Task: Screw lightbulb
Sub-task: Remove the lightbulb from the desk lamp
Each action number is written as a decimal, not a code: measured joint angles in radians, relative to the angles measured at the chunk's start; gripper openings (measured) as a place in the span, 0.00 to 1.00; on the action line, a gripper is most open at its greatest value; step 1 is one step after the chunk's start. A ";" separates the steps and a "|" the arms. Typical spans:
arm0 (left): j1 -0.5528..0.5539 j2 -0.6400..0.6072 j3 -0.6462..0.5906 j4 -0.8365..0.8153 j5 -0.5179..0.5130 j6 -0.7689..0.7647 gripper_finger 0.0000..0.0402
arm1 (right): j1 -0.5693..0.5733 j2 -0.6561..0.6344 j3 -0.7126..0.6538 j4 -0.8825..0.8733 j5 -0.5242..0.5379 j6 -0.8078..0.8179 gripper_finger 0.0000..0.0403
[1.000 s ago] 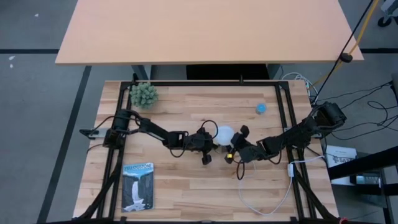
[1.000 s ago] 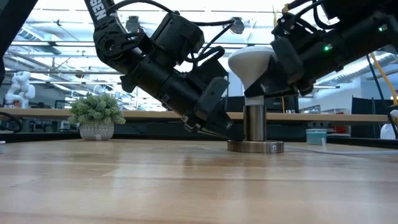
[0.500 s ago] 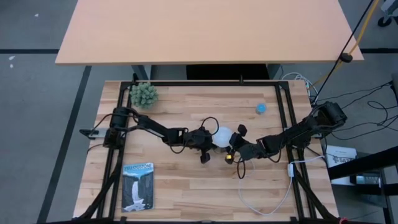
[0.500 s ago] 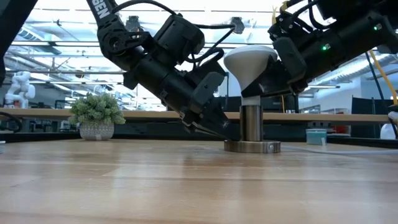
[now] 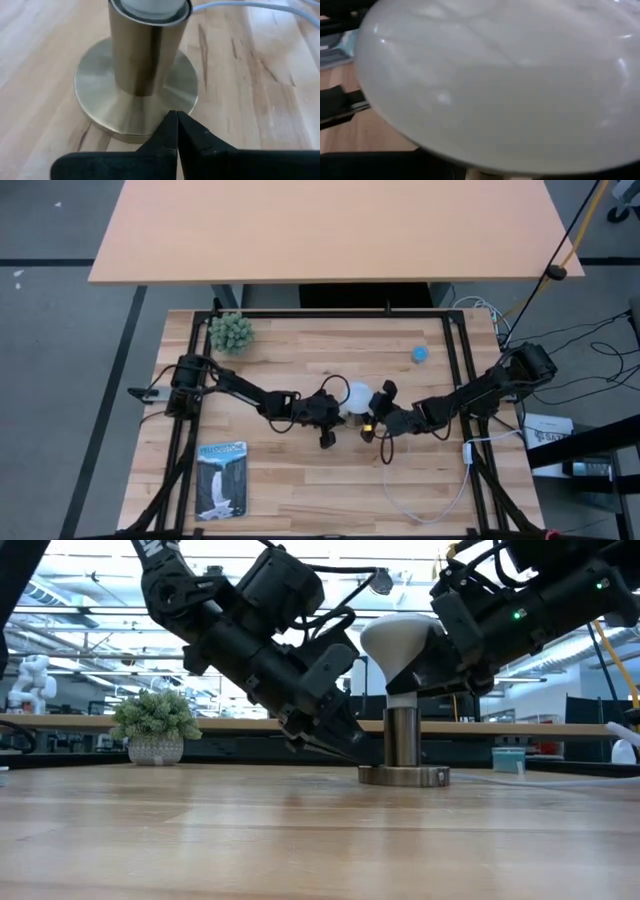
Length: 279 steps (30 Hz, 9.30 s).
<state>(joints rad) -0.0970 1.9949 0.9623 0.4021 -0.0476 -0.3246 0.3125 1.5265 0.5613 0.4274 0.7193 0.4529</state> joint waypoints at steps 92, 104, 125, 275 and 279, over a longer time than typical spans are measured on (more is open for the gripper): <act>0.160 0.050 0.038 -0.045 -0.160 0.076 0.00 | 0.032 0.003 0.004 0.001 -0.086 -0.033 0.34; 0.121 -0.083 0.038 -0.163 -0.182 0.076 0.00 | 0.031 0.008 0.000 -0.018 -0.078 -0.080 0.48; 0.022 -0.117 0.040 -0.255 -0.239 0.043 0.00 | 0.047 -0.006 0.001 -0.083 -0.070 -0.036 0.49; -0.088 -0.133 0.041 -0.164 -0.104 0.201 0.00 | 0.155 0.031 0.002 -0.138 0.168 0.147 0.00; -0.056 -0.165 0.041 -0.237 -0.153 0.181 0.00 | 0.168 0.031 0.002 -0.087 0.115 0.139 0.00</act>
<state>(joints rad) -0.1527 1.8299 1.0032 0.1648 -0.2001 -0.1441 0.4809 1.5578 0.5633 0.3406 0.8346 0.5919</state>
